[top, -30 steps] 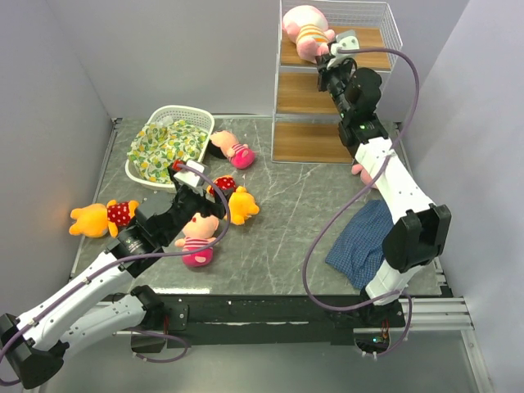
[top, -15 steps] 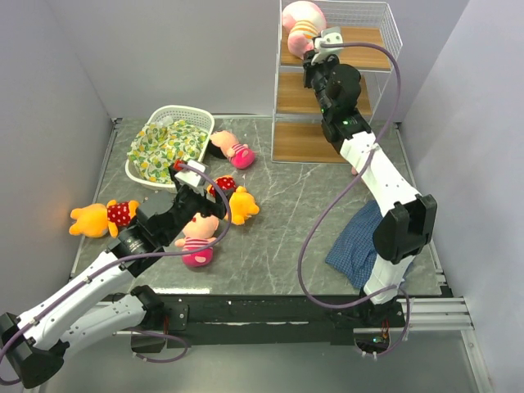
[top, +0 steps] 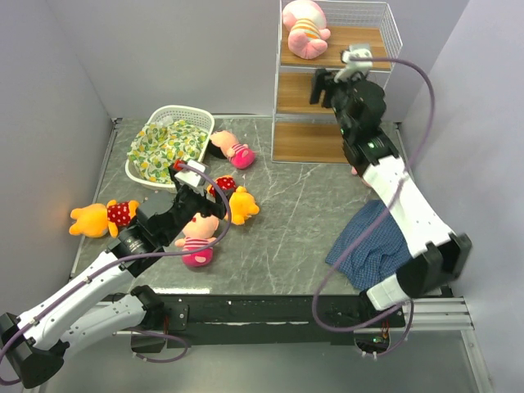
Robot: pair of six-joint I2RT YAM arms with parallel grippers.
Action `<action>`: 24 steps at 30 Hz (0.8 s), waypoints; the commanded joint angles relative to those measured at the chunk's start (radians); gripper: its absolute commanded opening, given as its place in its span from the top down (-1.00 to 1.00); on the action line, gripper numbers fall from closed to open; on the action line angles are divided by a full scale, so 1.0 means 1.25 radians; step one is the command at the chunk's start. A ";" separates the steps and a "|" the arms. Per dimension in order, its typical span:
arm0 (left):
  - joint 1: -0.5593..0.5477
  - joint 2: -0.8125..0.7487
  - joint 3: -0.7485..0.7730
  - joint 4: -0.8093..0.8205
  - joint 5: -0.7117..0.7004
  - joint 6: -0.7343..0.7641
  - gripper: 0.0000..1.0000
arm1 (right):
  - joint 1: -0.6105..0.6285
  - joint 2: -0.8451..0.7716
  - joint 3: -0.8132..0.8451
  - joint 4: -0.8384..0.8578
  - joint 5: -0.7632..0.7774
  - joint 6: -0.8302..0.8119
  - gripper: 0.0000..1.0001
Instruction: Place and organize the stuffed toys onto the shelf
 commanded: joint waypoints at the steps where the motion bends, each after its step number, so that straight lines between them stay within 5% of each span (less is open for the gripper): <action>1: 0.001 -0.014 0.023 0.008 -0.013 -0.005 -0.93 | -0.004 -0.144 -0.145 -0.034 0.094 0.058 -0.55; 9: 0.001 -0.011 0.033 0.003 -0.007 -0.014 -0.93 | -0.039 -0.172 -0.491 0.115 0.384 -0.137 -0.52; 13: 0.001 -0.025 0.024 0.012 -0.001 -0.014 -0.93 | -0.099 -0.091 -0.518 0.094 0.460 -0.166 -0.51; 24: 0.001 -0.028 0.023 0.010 -0.001 -0.011 -0.93 | -0.183 0.076 -0.493 0.041 0.428 -0.119 -0.53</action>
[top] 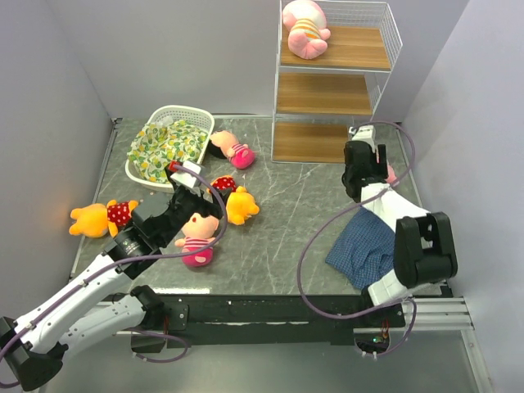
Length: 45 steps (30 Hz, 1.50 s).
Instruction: Place and organize the stuffed toys onto the shelf
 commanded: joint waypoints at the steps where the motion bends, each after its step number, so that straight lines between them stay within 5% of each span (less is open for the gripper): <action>1: 0.001 -0.007 0.021 0.012 0.000 -0.010 -0.93 | -0.021 0.087 0.044 -0.013 0.018 0.016 -0.53; 9: 0.001 -0.003 0.020 0.013 -0.003 -0.009 -0.93 | -0.102 0.189 0.107 -0.068 -0.013 0.065 -0.47; 11: 0.001 -0.001 0.021 0.009 -0.003 -0.009 -0.93 | -0.110 0.195 0.109 -0.063 -0.029 0.068 0.02; 12: 0.001 -0.001 0.021 0.009 -0.003 -0.009 -0.93 | -0.112 0.193 0.107 -0.066 -0.032 0.069 0.50; 15: 0.001 -0.002 0.021 0.009 -0.006 -0.010 -0.93 | -0.104 0.155 0.110 -0.087 -0.078 0.089 0.85; 18: 0.001 -0.007 0.019 0.010 -0.004 -0.010 -0.93 | -0.085 0.108 0.147 -0.185 -0.080 0.123 1.00; 25: -0.001 -0.002 0.024 0.007 0.009 -0.018 -0.93 | -0.012 0.002 0.179 -0.446 -0.160 0.246 1.00; 31: 0.001 0.014 0.029 0.009 0.030 -0.029 -0.93 | 0.075 -0.089 0.147 -0.526 -0.245 0.325 1.00; 39: -0.001 0.035 0.049 -0.009 0.028 -0.089 -0.93 | 0.270 -0.169 0.016 -0.459 -0.370 0.498 1.00; 45: -0.002 0.053 0.078 -0.107 -0.015 -0.286 -0.93 | 0.388 -0.161 -0.060 -0.357 -0.464 0.644 0.99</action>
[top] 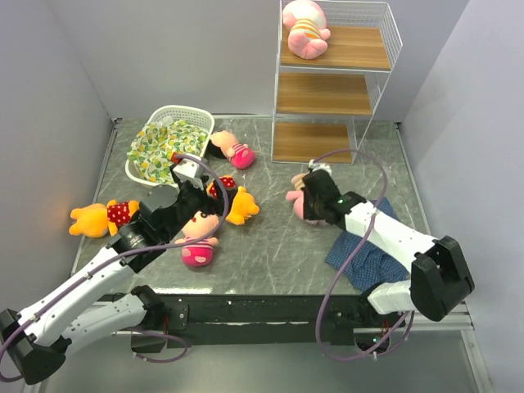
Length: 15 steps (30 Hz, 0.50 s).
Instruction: Place and organize the stuffed toys onto the shelf
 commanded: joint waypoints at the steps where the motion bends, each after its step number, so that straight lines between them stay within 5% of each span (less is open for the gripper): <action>1: -0.001 0.003 0.032 -0.059 -0.030 -0.174 -0.93 | 0.105 -0.012 -0.039 0.112 -0.086 0.168 0.89; 8: -0.001 0.085 0.044 -0.081 0.009 -0.297 -0.94 | 0.132 -0.022 0.002 0.123 -0.161 0.170 0.20; 15: -0.001 0.117 0.065 -0.068 0.077 -0.208 -0.93 | -0.016 -0.006 0.115 0.088 -0.361 -0.223 -0.15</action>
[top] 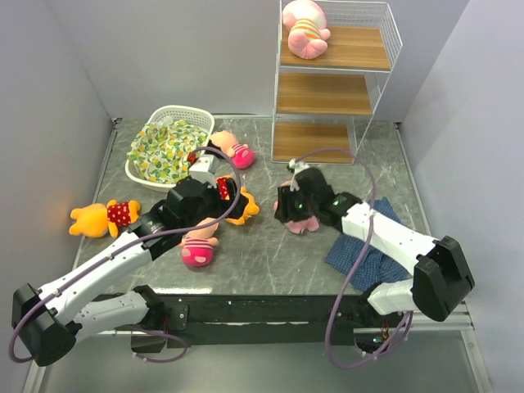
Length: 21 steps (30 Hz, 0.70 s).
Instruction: Place and organize the stuffed toys onto the shelf
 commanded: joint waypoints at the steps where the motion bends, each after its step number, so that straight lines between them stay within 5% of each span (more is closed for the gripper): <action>1: 0.001 -0.018 0.049 0.037 0.059 0.087 -0.93 | -0.114 0.015 0.128 -0.035 -0.146 -0.271 -0.16; 12: 0.001 -0.107 0.027 0.018 0.161 0.354 -0.93 | -0.184 0.291 0.422 -0.371 -0.239 -0.817 -0.13; 21: 0.001 -0.158 -0.040 0.077 0.200 0.334 -0.93 | -0.262 0.530 0.739 -0.582 -0.330 -0.941 -0.31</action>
